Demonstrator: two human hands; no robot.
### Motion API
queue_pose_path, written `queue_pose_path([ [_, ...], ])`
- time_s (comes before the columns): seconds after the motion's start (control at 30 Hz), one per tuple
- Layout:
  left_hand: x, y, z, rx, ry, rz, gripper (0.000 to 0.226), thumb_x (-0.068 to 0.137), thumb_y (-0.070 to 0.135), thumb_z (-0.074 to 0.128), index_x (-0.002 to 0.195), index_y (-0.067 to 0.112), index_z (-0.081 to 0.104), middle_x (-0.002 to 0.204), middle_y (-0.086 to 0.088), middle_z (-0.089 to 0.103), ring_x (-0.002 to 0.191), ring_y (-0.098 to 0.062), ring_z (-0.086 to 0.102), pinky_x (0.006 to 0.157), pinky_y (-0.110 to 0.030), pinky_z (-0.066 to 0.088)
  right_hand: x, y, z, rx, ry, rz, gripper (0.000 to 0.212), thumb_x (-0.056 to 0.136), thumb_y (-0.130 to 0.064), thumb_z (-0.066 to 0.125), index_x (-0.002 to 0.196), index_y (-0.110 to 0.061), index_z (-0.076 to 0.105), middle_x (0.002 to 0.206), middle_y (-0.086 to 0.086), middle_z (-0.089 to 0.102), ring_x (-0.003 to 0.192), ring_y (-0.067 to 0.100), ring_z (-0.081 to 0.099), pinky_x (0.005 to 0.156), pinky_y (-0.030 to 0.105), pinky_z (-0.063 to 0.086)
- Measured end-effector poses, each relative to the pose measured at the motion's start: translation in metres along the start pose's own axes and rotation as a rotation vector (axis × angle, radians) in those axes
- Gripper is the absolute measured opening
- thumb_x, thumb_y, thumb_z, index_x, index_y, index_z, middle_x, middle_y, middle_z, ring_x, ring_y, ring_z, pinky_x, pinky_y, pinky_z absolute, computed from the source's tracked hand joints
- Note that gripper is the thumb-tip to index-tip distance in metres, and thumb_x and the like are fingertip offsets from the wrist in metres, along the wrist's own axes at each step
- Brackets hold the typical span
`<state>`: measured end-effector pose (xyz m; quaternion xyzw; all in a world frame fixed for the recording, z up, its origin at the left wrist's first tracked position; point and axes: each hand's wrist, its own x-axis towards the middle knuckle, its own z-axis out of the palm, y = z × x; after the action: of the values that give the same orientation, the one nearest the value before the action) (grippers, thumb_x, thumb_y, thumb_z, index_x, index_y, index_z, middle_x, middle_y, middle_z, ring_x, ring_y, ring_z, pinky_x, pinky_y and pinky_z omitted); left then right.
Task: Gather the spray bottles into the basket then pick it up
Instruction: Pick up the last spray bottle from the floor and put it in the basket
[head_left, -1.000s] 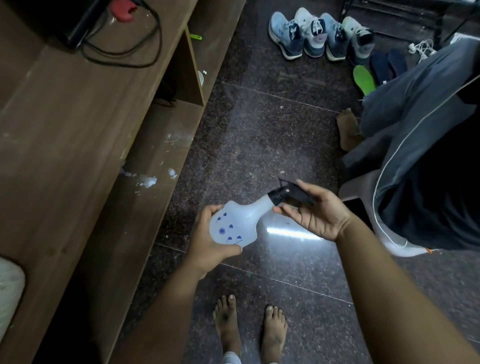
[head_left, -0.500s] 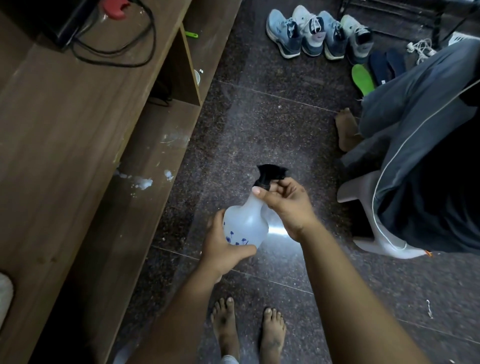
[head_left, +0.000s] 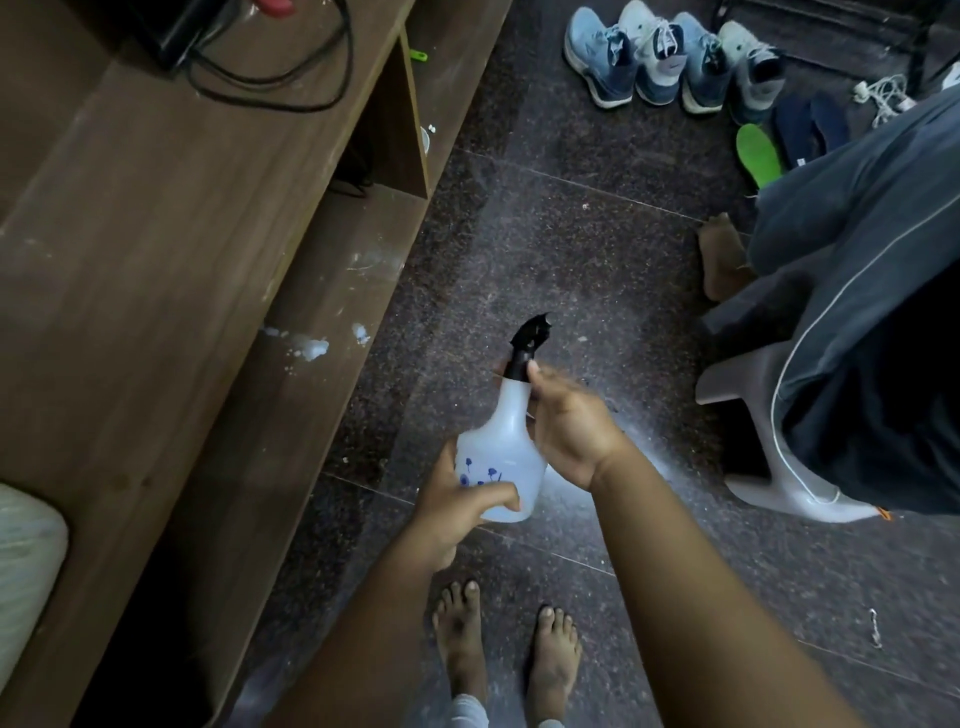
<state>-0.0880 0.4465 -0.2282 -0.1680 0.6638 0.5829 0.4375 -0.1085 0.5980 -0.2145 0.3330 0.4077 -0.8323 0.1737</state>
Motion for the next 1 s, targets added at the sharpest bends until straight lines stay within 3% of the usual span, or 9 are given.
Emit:
queue_pose_path([
  [0.07, -0.004, -0.003, -0.008, -0.030, -0.064, -0.043, 0.066, 0.048, 0.011, 0.073, 0.110, 0.025, 0.058, 0.105, -0.008, 0.067, 0.104, -0.029, 0.063, 0.087, -0.050, 0.054, 0.000, 0.005, -0.001, 0.001, 0.008, -0.038, 0.027, 0.101, -0.020, 0.040, 0.110, -0.004, 0.060, 0.101, 0.007, 0.065, 0.092, 0.017, 0.059, 0.087, 0.032, 0.049],
  [0.17, -0.011, -0.011, -0.019, -0.075, -0.070, -0.104, 0.071, 0.045, 0.016, 0.073, 0.113, 0.028, 0.059, 0.112, -0.008, 0.067, 0.106, -0.026, 0.063, 0.090, -0.051, 0.055, 0.004, 0.018, 0.004, -0.037, 0.046, -0.047, 0.015, 0.095, -0.016, 0.053, 0.103, -0.005, 0.060, 0.085, 0.006, 0.062, 0.074, 0.017, 0.058, 0.069, 0.026, 0.054],
  [0.27, -0.023, -0.020, -0.026, -0.112, -0.032, -0.115, 0.060, 0.054, 0.012, 0.074, 0.111, 0.027, 0.060, 0.110, -0.006, 0.068, 0.101, -0.023, 0.065, 0.072, -0.038, 0.059, 0.009, 0.032, 0.019, -0.050, 0.096, 0.029, 0.015, 0.089, -0.015, 0.063, 0.101, -0.007, 0.056, 0.079, 0.005, 0.061, 0.068, 0.017, 0.058, 0.059, 0.026, 0.055],
  [0.33, -0.033, -0.027, -0.031, -0.122, -0.006, -0.136, 0.055, 0.059, 0.015, 0.077, 0.111, 0.026, 0.061, 0.107, -0.003, 0.070, 0.094, -0.017, 0.067, 0.060, -0.027, 0.055, 0.013, 0.037, 0.028, -0.092, 0.019, 0.088, 0.012, 0.089, -0.018, 0.063, 0.095, -0.009, 0.056, 0.074, 0.004, 0.057, 0.067, 0.018, 0.054, 0.059, 0.027, 0.053],
  [0.47, -0.050, -0.041, -0.047, -0.445, -0.174, -0.236, 0.060, 0.035, 0.032, 0.079, 0.092, 0.012, 0.071, 0.075, -0.007, 0.070, 0.054, -0.013, 0.065, 0.042, -0.019, 0.045, 0.013, 0.039, 0.038, 0.065, -0.289, 0.274, 0.031, 0.085, -0.034, 0.059, 0.103, -0.009, 0.064, 0.085, 0.005, 0.066, 0.070, 0.016, 0.064, 0.068, 0.029, 0.057],
  [0.57, -0.050, -0.046, -0.059, -0.643, -0.295, -0.239, 0.070, 0.027, 0.040, 0.085, 0.089, 0.008, 0.076, 0.071, -0.012, 0.068, 0.046, -0.018, 0.060, 0.038, -0.019, 0.043, 0.016, 0.044, 0.045, 0.148, -0.308, 0.326, 0.038, 0.086, -0.034, 0.049, 0.109, -0.008, 0.063, 0.102, 0.009, 0.073, 0.082, 0.017, 0.071, 0.076, 0.031, 0.059],
  [0.73, -0.053, -0.035, -0.070, -0.417, -0.141, -0.187, 0.042, 0.053, 0.030, 0.073, 0.092, 0.016, 0.065, 0.064, 0.002, 0.066, 0.049, -0.005, 0.057, 0.040, -0.013, 0.037, 0.021, 0.043, 0.071, -0.029, -0.190, 0.249, 0.028, 0.098, -0.034, 0.041, 0.098, -0.012, 0.058, 0.083, 0.000, 0.071, 0.077, 0.012, 0.068, 0.070, 0.027, 0.058],
  [0.87, -0.055, -0.023, -0.077, -0.246, 0.021, -0.108, 0.020, 0.066, 0.021, 0.077, 0.084, 0.022, 0.069, 0.081, 0.001, 0.068, 0.072, -0.015, 0.060, 0.056, -0.022, 0.037, 0.025, 0.041, 0.093, -0.187, -0.086, 0.160, 0.031, 0.101, -0.033, 0.038, 0.091, -0.012, 0.057, 0.083, 0.004, 0.060, 0.080, 0.017, 0.059, 0.078, 0.033, 0.051],
  [1.0, -0.062, -0.022, -0.072, -0.146, 0.150, 0.033, 0.036, 0.062, 0.020, 0.085, 0.093, 0.023, 0.068, 0.093, 0.003, 0.073, 0.086, -0.015, 0.069, 0.068, -0.028, 0.056, 0.014, 0.037, 0.106, -0.288, -0.029, 0.178, 0.033, 0.099, -0.036, 0.040, 0.098, -0.007, 0.056, 0.083, 0.005, 0.060, 0.079, 0.019, 0.059, 0.072, 0.034, 0.052],
])
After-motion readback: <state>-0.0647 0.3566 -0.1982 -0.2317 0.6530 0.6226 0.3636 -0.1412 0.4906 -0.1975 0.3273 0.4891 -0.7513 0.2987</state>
